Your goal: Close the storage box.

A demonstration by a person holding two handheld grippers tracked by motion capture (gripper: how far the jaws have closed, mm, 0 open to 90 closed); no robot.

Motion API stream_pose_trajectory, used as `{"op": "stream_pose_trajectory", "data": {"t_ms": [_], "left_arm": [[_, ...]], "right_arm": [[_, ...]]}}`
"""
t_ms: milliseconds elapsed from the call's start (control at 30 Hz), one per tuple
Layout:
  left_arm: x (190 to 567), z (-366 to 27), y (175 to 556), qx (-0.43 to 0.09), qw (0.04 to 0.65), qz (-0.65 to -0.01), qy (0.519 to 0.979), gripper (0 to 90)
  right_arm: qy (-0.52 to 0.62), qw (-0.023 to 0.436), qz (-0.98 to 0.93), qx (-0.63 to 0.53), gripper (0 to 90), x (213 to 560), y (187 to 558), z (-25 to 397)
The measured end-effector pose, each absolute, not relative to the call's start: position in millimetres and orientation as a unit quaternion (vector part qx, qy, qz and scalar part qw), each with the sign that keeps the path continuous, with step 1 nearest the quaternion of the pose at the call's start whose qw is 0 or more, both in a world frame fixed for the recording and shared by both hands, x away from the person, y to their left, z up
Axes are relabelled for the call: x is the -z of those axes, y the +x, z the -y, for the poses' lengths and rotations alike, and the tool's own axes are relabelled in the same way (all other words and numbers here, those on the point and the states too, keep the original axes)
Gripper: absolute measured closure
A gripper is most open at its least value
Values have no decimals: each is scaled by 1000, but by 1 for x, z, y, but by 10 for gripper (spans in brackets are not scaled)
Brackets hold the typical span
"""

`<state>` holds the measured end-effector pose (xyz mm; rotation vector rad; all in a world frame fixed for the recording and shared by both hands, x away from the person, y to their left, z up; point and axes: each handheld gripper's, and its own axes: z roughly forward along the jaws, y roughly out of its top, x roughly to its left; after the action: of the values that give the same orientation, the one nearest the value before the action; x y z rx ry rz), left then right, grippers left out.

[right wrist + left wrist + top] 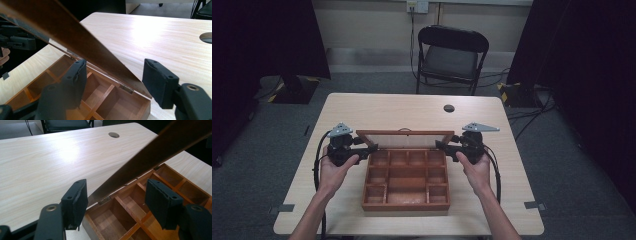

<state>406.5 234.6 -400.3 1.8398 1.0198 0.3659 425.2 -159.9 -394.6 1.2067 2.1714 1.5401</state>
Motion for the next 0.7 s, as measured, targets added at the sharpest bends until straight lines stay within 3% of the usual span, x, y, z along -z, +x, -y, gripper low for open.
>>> {"op": "stream_pose_trajectory", "data": {"t_ms": [700], "left_arm": [[408, -242, 392, -150, 474, -418, 761, 330]], "right_arm": [[405, 102, -749, -514, 351, 403, 403, 164]]}}
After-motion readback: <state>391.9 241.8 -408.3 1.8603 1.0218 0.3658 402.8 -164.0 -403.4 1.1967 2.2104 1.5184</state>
